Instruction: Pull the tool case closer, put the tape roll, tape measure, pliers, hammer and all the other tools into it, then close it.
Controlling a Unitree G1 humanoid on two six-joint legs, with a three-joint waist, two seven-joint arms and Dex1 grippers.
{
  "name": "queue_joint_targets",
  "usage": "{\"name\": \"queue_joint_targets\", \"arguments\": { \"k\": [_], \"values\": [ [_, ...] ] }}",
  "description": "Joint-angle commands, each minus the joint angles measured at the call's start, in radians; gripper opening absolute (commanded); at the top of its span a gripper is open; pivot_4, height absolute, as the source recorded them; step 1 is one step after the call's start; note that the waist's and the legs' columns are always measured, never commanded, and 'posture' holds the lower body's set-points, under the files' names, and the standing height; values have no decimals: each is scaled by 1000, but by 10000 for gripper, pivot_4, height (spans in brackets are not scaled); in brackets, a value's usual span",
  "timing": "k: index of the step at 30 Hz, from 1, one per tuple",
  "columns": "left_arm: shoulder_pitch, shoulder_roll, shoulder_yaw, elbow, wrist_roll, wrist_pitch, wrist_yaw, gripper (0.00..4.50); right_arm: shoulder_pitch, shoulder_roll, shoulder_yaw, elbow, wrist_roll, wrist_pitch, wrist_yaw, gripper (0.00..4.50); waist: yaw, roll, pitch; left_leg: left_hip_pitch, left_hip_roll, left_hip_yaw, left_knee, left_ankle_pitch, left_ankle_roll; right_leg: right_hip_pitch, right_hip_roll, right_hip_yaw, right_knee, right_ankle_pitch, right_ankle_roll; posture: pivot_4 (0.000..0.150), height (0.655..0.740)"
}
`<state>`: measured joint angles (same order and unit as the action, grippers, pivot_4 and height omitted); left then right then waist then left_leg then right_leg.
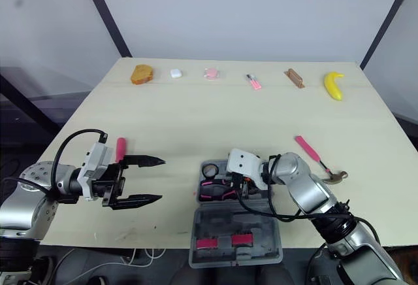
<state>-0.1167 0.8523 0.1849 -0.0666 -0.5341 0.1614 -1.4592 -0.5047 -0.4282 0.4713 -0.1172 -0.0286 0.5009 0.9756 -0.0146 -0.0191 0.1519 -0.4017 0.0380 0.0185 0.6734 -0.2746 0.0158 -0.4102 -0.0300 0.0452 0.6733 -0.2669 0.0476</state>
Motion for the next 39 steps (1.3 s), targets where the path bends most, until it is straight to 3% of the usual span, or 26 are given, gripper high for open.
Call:
{"name": "queue_joint_targets", "arguments": {
  "k": [1, 14, 17, 21, 23, 26, 34, 39],
  "values": [
    [-13, -4, 5, -8, -13, -13, 2, 45000, 9, 13, -21, 36, 8, -53, -27, 416, 0, 0, 0, 0, 0, 0, 0, 0, 0, 0, 0, 0, 0, 0, 0, 1500, 7400],
    [-12, -7, 5, -9, -4, -18, 2, 45000, 46, 23, 40, 235, -25, -68, -11, 416, -1, -1, -1, 2, 0, 1, 0, 0, 0, 1, 0, 1, 1, 0, 0, 1500, 7400],
    [-20, -13, -3, -5, 0, -18, 6, 45000, 53, 20, 94, 360, -83, -91, -10, 416, -1, -2, -2, 3, 0, 1, 0, 0, 0, 1, 0, 1, 1, 0, 0, 1500, 7400],
    [-18, -14, -4, -9, -2, -17, 8, 45000, 56, 24, 109, 424, -92, -85, -2, 416, -3, -5, -8, 11, 0, 1, -1, 0, 0, 8, 1, 1, 1, 0, -1, 1500, 7400],
    [-15, -13, -4, -8, -2, -18, 8, 45000, 56, 28, 115, 448, -98, -79, -2, 416, -2, -5, -14, 23, 1, 2, -5, 0, 0, 19, 1, 1, -2, -2, -2, 1500, 7400],
    [-10, -15, -5, -8, 0, -21, 10, 45000, 52, 32, 133, 484, -117, -65, 1, 416, -1, -5, -22, 24, 1, 1, -5, 0, 0, 20, 1, 0, -2, -2, -3, 1500, 7400],
    [-4, -21, -7, -6, 0, -33, 19, 45000, 50, 75, 34, 411, -45, -75, -41, 416, 0, -7, -29, 27, 1, -1, -5, 0, 0, 23, 1, -1, -2, -4, -7, 1500, 7400],
    [7, -32, 12, 1, -18, -20, 45, 45000, 87, 79, -89, 215, 38, -60, -77, 416, 2, -4, -25, 22, 1, -1, -4, 0, 0, 21, 0, -1, -2, -4, -6, 1500, 7400]
  ]
}}
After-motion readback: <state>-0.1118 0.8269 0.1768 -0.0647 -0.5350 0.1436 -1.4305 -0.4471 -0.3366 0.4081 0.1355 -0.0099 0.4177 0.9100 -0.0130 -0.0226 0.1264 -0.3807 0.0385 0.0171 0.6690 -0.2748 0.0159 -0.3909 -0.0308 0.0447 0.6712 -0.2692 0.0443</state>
